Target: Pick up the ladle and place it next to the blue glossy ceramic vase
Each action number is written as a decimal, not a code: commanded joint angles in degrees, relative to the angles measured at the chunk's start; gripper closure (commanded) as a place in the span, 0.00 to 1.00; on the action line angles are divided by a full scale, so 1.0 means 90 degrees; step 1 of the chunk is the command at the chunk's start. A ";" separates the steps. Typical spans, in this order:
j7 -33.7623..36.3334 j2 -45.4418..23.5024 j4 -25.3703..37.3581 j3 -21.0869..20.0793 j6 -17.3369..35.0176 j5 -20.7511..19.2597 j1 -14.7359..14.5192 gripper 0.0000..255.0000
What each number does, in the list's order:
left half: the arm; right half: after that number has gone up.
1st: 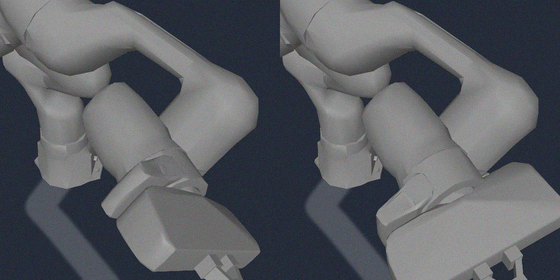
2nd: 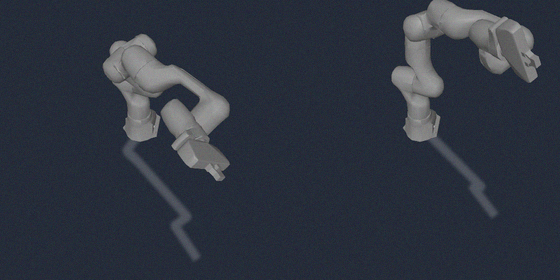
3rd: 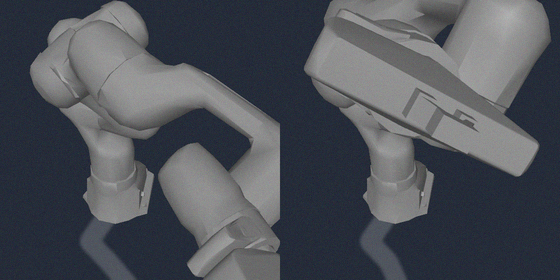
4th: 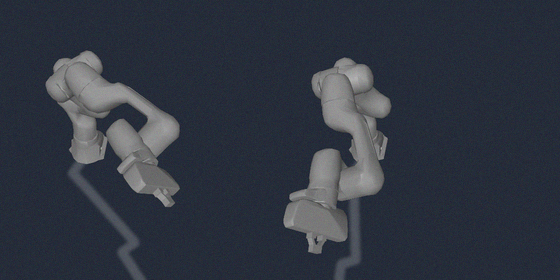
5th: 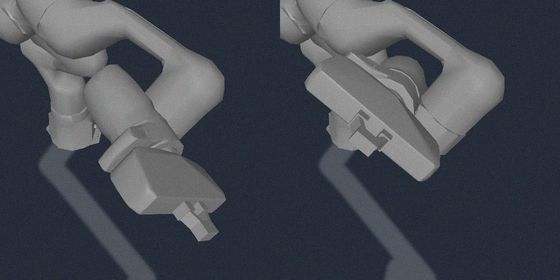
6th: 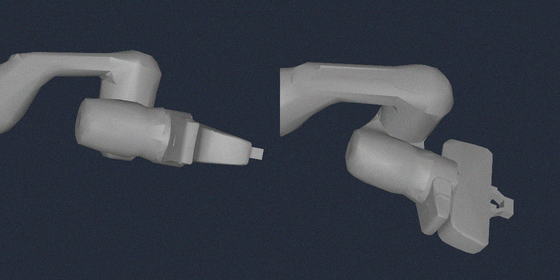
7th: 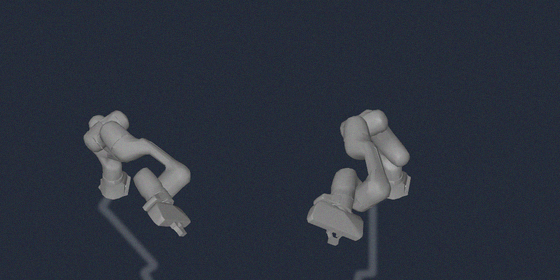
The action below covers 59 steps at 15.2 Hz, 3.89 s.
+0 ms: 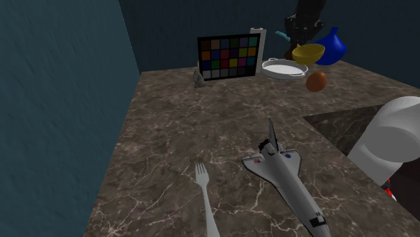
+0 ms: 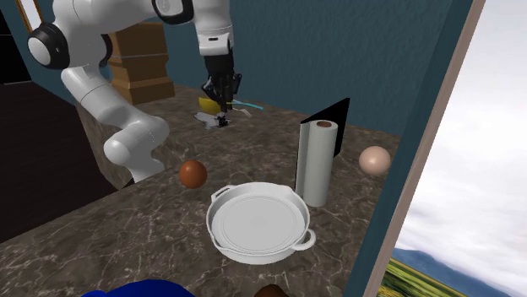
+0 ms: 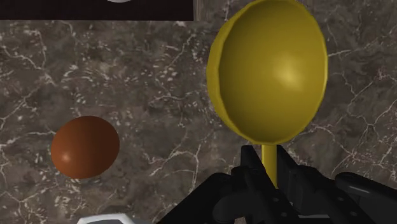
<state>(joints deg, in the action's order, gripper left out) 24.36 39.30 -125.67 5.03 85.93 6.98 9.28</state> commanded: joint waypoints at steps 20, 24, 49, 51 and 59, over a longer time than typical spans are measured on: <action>-0.0584 -0.0451 0.1846 0.0662 -0.1469 -0.0343 0.0094 1.00; -0.1221 -0.0468 0.1984 0.1193 -0.1631 -0.0674 0.0207 1.00; -0.4900 -0.2108 0.3647 0.4498 -0.1647 -0.1618 0.0305 1.00; -0.4858 -0.2000 0.3385 0.4457 -0.1472 -0.1673 0.0338 1.00; -0.4747 -0.1663 0.2427 0.4376 -0.0795 -0.1852 0.0460 1.00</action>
<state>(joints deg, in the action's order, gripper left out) -18.56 23.91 -102.55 44.56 77.85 -9.48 13.26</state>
